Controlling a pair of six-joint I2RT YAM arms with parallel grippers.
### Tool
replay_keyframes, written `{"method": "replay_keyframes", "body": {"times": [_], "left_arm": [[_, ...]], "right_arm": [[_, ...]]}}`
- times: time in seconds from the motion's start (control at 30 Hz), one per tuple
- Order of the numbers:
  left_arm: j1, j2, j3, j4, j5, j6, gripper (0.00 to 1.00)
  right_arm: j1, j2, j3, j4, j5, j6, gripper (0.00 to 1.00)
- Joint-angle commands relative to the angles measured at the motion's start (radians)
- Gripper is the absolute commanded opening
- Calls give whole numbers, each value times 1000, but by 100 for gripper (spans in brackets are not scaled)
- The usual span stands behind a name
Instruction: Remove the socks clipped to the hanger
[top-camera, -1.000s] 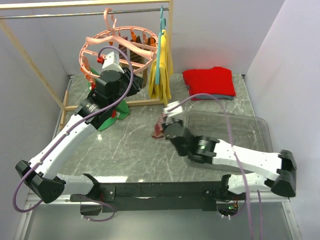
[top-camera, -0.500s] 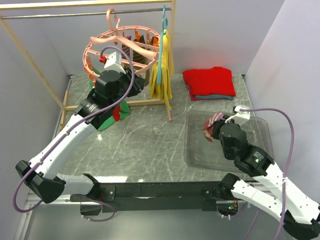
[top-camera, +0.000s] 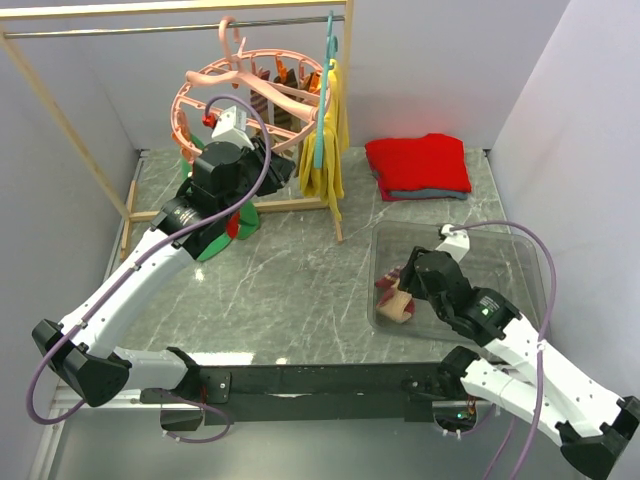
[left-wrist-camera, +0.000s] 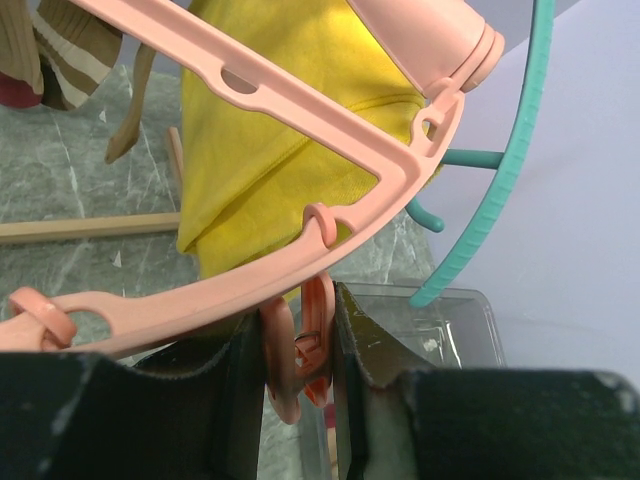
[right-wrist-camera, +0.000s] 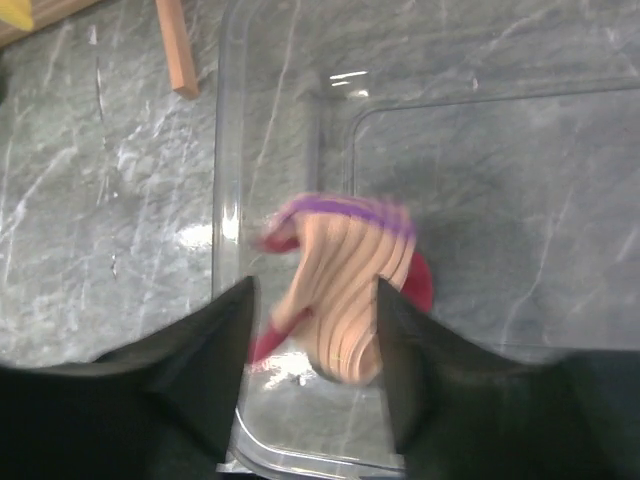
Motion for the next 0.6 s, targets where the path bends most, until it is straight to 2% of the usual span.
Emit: {"method": "replay_keyframes", "body": {"times": [0.0, 0.03, 0.2, 0.27, 0.3, 0.33, 0.4, 0.57], "left_arm": [[0, -26, -5, 40, 50, 19, 1], [-1, -26, -5, 40, 52, 19, 1], [-1, -31, -3, 40, 61, 24, 2], [0, -34, -5, 40, 67, 28, 6], [-1, -35, -6, 43, 73, 28, 19], [0, -38, -13, 47, 76, 30, 25], [0, -52, -19, 48, 84, 31, 38], [-1, -92, -19, 18, 76, 39, 55]], "right_arm": [[-6, 39, 94, -25, 23, -54, 67], [-6, 48, 123, -27, 26, -69, 79], [45, 106, 185, 88, -83, -185, 100], [94, 139, 191, 197, -111, -219, 100], [124, 156, 189, 243, -134, -264, 100], [175, 192, 183, 334, -143, -285, 100], [217, 241, 183, 415, -184, -330, 100], [244, 402, 182, 702, -324, -370, 100]]}}
